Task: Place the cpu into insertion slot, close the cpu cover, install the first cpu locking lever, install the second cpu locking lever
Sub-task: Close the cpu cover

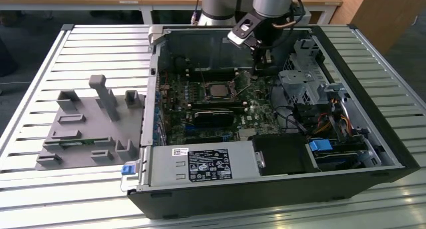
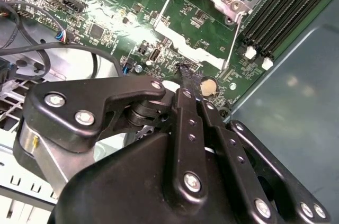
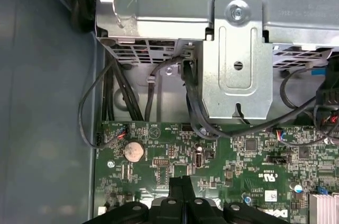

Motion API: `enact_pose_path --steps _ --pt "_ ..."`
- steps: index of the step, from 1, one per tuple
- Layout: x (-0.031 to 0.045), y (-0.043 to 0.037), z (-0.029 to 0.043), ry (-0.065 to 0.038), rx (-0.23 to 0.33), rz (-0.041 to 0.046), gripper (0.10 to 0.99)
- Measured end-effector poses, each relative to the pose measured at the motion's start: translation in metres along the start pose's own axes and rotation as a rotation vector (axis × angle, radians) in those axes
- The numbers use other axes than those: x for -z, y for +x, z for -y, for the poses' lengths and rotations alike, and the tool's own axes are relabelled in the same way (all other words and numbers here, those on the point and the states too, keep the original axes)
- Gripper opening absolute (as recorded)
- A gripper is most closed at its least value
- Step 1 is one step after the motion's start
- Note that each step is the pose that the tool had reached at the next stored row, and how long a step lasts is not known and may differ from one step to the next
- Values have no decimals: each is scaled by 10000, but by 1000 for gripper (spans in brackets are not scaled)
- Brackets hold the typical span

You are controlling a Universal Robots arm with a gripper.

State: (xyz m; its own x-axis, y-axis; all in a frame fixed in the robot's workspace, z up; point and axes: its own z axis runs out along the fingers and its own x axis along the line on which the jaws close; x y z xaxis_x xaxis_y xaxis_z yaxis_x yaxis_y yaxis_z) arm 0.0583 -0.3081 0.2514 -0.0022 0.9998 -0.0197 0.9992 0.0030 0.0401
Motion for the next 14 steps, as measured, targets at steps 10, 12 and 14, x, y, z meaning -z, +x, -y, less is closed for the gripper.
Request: enact_pose_path --steps 10,12,14 --pt "-59 -15 0 57 1 2 106" --pt "-63 -14 8 60 3 4 106" --pt "-66 -15 20 60 2 3 106"
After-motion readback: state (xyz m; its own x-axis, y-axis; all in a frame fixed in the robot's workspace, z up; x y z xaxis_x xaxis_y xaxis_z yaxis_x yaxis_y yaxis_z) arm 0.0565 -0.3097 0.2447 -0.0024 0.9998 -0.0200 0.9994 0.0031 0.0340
